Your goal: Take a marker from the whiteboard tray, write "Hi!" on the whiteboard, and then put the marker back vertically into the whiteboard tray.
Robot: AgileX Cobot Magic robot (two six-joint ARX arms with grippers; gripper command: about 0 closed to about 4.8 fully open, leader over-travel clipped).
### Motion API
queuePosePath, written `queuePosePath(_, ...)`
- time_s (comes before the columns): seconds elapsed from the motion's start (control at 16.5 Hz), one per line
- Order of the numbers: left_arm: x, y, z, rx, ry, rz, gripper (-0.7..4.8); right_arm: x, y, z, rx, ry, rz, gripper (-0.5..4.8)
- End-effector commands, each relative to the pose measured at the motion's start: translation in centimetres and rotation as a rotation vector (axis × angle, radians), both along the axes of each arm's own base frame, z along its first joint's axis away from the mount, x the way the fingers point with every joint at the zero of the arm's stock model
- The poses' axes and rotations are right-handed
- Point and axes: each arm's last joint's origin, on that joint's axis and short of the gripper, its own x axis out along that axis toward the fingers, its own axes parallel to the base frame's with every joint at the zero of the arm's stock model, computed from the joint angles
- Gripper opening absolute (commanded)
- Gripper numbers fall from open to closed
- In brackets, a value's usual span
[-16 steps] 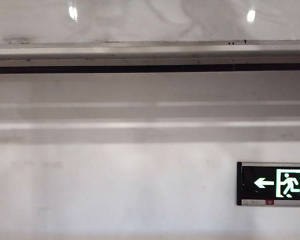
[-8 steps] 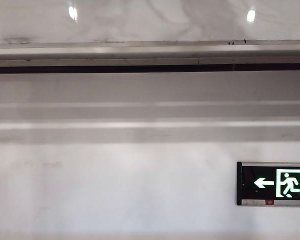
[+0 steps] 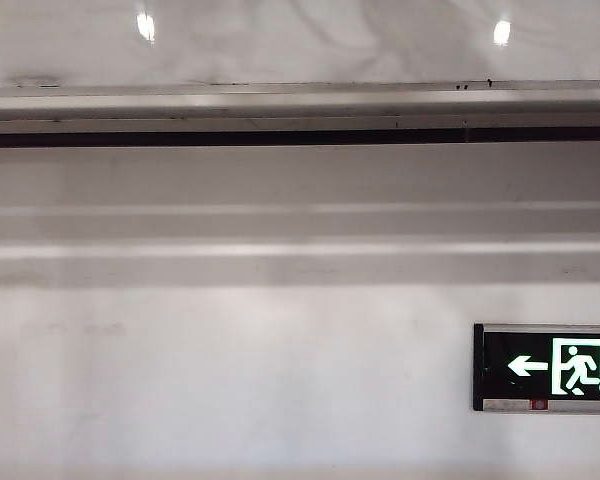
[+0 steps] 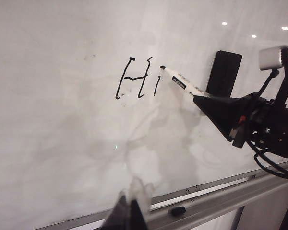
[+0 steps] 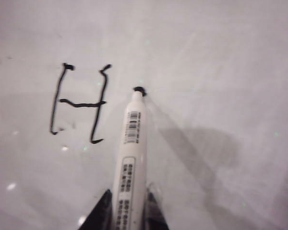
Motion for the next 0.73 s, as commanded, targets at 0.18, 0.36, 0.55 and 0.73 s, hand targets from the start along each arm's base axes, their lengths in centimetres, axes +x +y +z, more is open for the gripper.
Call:
queuePosePath(0.18,-0.2,0.0,0.3,-0.007,-0.017,-0.008,-0.05,-0.1,-0.2,0.4,0.018,-0.018,-0.009,-0.02)
queuePosePath(0.36,-0.2,0.0,0.3,-0.006,-0.017,-0.008,-0.05,-1.8,-1.3,1.7,0.047,-0.054,-0.003,-0.02)
queuePosePath(0.55,-0.2,0.0,0.3,-0.007,-0.017,-0.008,-0.05,-2.2,-2.1,2.4,0.048,-0.092,-0.029,-0.02)
queuePosePath(0.73,-0.2,0.0,0.3,-0.007,-0.018,-0.008,-0.05,-1.6,-2.2,2.1,0.036,-0.086,-0.029,-0.02)
